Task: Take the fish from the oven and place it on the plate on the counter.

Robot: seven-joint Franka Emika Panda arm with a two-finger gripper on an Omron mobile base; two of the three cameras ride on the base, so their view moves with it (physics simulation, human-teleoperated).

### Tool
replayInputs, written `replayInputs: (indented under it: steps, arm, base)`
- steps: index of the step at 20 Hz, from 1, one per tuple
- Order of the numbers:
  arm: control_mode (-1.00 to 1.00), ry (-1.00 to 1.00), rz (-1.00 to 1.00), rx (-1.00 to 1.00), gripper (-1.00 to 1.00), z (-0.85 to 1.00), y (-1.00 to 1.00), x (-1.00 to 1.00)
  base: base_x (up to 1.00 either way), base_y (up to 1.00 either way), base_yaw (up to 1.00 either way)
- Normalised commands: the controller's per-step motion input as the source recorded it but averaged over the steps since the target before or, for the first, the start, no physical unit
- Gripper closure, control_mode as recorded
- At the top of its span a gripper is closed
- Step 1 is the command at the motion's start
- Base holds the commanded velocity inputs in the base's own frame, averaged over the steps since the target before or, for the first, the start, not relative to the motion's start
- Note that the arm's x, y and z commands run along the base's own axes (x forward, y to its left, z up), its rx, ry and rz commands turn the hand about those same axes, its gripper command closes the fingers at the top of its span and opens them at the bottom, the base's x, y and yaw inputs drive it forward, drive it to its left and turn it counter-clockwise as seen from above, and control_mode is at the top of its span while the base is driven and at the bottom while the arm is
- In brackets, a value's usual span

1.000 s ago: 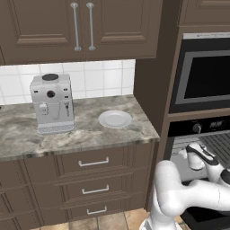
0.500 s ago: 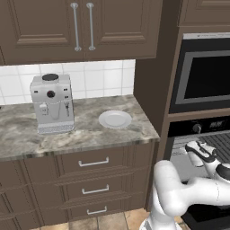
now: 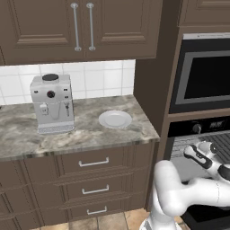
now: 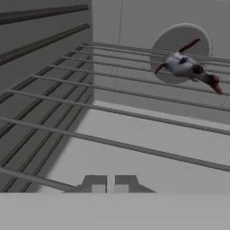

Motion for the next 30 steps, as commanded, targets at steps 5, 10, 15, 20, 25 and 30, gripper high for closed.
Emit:
replayInputs:
  steps: [5,10,15,20,25,30]
  arm:
    - [-1.0,0.22,0.0,-0.13,1.0,-1.0,0.01,-1.0]
    - [-1.0,0.3,0.0,-0.18,1.0,-1.0,0.0,-1.0]
    - [-1.0,0.33,0.0,-0.31,1.0,-1.0,0.0,-1.0]
    - [-1.0,0.29,0.02,-0.27,1.0,-1.0,0.0,-1.0]
    - [-1.0,0.27,0.02,-0.19,1.0,-1.0,-0.04,-1.0]
    - [-1.0,0.26,0.02,-0.09,1.0,-1.0,-0.21,-1.0]
  base:
    - [0.0,0.0,0.0]
    - [0.0,0.0,0.0]
    - [0.0,0.0,0.0]
    - [0.0,0.0,0.0]
    - [0.0,0.0,0.0]
    - [0.0,0.0,0.0]
